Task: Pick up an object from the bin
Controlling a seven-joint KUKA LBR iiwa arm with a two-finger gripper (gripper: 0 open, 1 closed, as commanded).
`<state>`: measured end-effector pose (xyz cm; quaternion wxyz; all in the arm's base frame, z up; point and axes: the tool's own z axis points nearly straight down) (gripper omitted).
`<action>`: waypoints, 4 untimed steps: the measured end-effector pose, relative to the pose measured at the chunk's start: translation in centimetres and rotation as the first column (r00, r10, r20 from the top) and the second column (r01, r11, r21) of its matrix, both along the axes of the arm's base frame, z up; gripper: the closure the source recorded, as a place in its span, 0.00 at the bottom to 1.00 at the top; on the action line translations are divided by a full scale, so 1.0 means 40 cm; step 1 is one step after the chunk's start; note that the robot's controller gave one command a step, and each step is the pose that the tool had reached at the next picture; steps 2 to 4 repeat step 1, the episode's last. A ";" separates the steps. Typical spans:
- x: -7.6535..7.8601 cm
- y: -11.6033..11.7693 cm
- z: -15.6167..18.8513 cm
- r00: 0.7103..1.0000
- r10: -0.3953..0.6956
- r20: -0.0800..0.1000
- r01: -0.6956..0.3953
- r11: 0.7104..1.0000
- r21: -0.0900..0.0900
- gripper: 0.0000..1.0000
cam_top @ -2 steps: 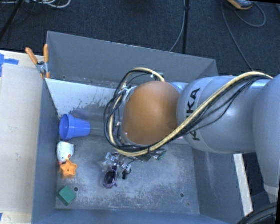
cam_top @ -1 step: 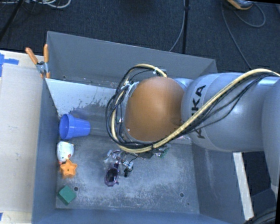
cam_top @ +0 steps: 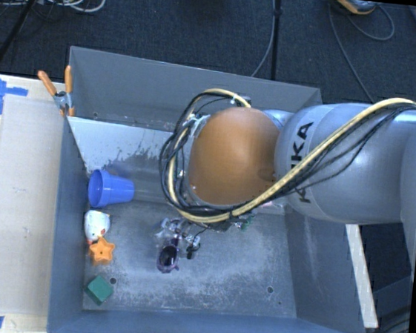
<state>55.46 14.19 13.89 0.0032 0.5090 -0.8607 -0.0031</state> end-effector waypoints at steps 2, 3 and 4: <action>0.001 0.001 0.027 1.000 -0.002 0.001 0.002 1.000 0.000 1.00; 0.001 0.001 0.027 1.000 -0.002 0.001 0.002 1.000 0.000 1.00; 0.001 0.001 0.027 1.000 -0.002 0.001 0.002 1.000 0.000 1.00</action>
Offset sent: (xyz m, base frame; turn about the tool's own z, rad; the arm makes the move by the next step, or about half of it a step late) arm -0.0001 0.0000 0.0087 0.0000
